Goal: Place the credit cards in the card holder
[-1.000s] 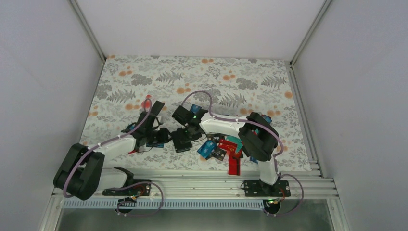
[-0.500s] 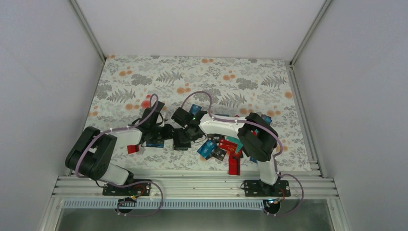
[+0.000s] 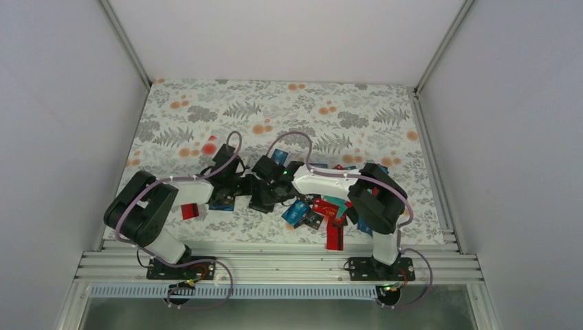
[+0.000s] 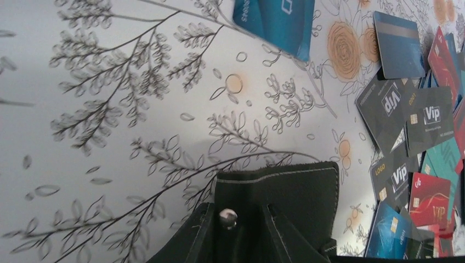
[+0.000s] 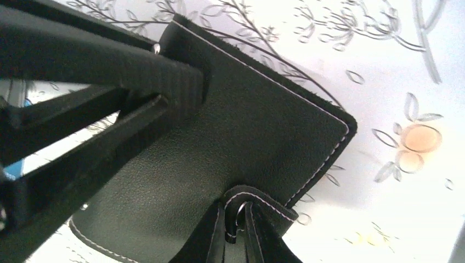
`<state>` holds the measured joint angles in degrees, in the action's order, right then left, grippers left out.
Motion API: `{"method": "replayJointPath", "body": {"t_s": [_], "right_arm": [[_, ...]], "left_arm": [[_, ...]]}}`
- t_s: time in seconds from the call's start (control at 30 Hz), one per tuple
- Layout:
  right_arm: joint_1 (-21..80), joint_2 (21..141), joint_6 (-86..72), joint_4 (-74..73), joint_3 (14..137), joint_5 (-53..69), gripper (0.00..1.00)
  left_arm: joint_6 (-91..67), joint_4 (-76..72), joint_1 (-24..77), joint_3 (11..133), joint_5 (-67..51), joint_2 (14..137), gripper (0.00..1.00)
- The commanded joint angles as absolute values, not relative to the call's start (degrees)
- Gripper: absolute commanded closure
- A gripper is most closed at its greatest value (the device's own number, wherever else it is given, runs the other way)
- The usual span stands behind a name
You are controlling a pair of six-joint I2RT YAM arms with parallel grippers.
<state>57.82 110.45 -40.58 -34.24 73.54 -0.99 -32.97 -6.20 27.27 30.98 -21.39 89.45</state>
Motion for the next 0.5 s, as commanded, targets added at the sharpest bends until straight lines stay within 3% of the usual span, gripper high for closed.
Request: {"method": "replayJointPath", "body": {"t_s": [0.0, 0.47], "right_arm": [[56.86, 105.31, -42.59, -33.58, 67.85, -0.48, 0.96], [52.93, 90.42, -45.07, -20.25, 50.01, 2.71, 0.96]], "left_arm": [[-32.85, 3.99, 28.57, 28.52, -8.88, 95.68, 0.79], [-37.28, 4.38, 32.51, 30.06, -1.62, 101.29, 0.92]]}}
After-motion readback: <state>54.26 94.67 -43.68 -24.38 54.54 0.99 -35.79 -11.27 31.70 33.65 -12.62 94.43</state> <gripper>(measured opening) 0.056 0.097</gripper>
